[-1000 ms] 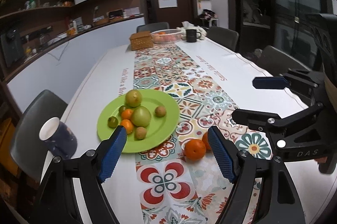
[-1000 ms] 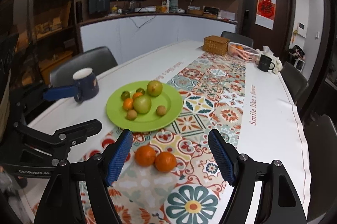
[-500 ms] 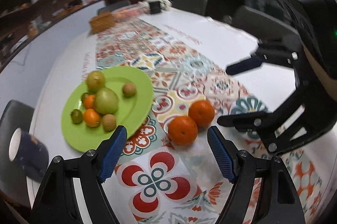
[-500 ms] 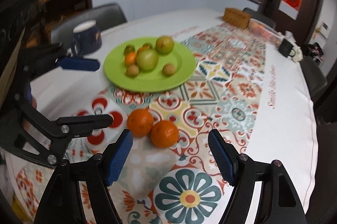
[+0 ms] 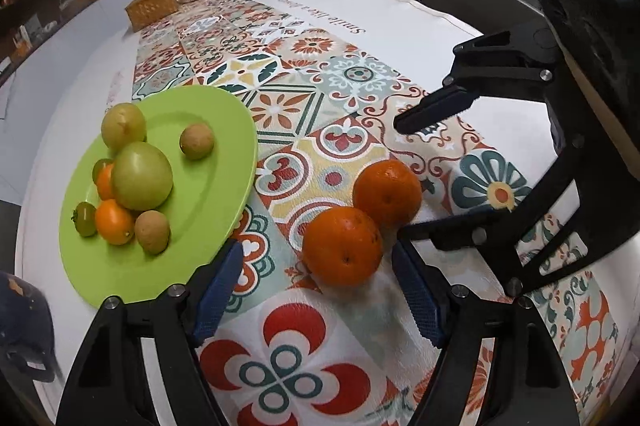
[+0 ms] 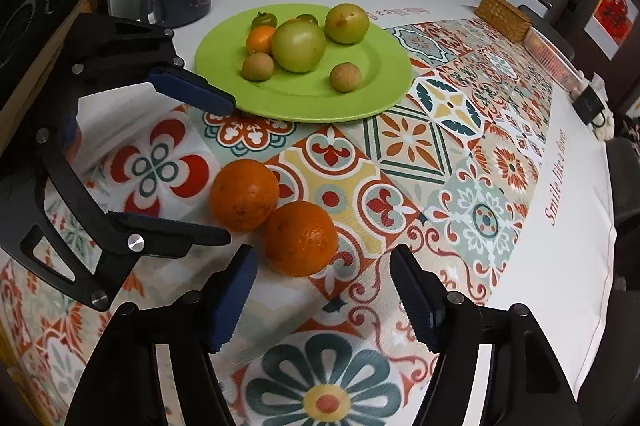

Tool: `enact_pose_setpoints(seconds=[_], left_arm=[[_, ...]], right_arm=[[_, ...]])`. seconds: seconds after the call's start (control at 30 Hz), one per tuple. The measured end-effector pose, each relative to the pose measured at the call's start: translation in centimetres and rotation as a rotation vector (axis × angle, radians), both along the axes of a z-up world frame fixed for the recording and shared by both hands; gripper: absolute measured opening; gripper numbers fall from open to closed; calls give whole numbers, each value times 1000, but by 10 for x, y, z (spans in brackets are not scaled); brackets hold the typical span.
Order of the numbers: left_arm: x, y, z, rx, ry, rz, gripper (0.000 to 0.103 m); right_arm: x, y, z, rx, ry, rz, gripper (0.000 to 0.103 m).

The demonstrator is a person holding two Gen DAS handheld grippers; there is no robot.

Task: Organize fruits
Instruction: 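Grasp a tangerine with the left tool while the right tool grasps the other tangerine, then carry both tangerines to the green plate and open both tools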

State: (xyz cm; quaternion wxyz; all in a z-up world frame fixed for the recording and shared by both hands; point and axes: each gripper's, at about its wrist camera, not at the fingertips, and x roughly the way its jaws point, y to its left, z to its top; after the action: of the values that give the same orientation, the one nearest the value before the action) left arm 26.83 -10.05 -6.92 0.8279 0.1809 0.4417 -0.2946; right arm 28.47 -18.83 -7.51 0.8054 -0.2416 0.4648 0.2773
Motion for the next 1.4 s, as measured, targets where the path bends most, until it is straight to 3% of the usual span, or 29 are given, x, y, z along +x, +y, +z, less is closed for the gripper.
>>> enact_pose_setpoints(seconds=[0.2, 0.4, 0.7, 0.9, 1.4], left_arm=[[6, 1, -5, -55, 41, 21, 63], [11, 1, -8, -113, 79, 48, 43], [8, 3, -9, -146, 88, 126, 42], [-10, 9, -4, -135, 46, 210, 42], [-64, 46, 45, -186, -97, 385, 42]], right_arm=[[6, 1, -7, 15, -7, 12, 62], [10, -2, -11, 77, 4, -16, 43], [8, -19, -11, 181, -11, -156, 42], [-3, -29, -9, 232, -52, -261, 42], [-56, -24, 27, 369, -121, -379, 42]])
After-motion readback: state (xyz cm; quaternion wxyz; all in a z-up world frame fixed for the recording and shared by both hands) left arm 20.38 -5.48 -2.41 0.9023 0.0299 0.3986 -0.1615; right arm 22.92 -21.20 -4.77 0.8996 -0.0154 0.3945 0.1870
